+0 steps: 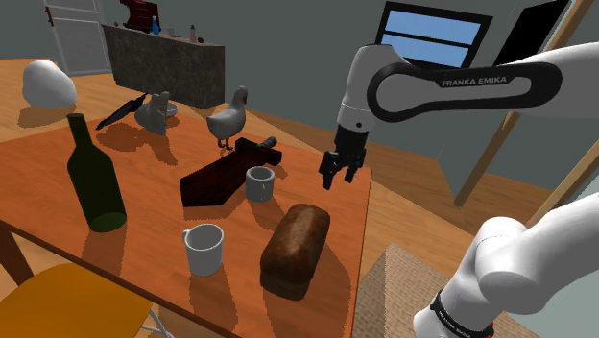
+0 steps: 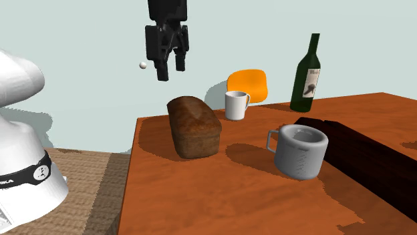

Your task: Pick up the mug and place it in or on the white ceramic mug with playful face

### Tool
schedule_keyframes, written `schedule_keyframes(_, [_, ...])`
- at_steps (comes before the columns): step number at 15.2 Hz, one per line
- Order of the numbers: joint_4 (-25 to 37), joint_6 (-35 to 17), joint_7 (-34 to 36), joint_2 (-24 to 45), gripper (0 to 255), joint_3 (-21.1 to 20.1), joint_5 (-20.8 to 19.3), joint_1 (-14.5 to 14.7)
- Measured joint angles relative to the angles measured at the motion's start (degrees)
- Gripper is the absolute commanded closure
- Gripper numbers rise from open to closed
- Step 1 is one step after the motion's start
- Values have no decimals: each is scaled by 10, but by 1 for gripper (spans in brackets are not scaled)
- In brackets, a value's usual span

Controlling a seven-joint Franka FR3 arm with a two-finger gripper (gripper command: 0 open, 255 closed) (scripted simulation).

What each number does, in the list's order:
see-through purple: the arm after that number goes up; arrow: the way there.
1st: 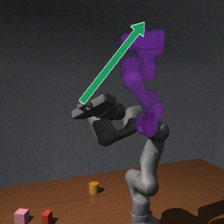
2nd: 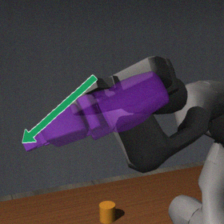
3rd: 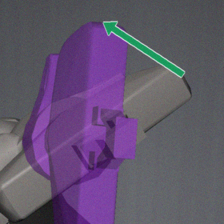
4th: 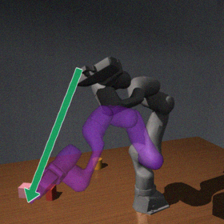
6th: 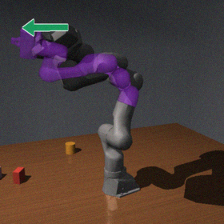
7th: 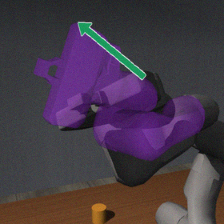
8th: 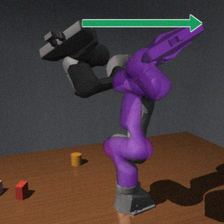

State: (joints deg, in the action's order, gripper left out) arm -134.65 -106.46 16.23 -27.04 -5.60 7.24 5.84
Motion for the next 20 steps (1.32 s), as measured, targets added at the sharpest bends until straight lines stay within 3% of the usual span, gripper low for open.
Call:
schedule_keyframes(9, [90, -81, 71, 166, 0, -67, 2, 31])
schedule_keyframes(20, [288, -108, 169, 393, 0, -115, -58, 82])
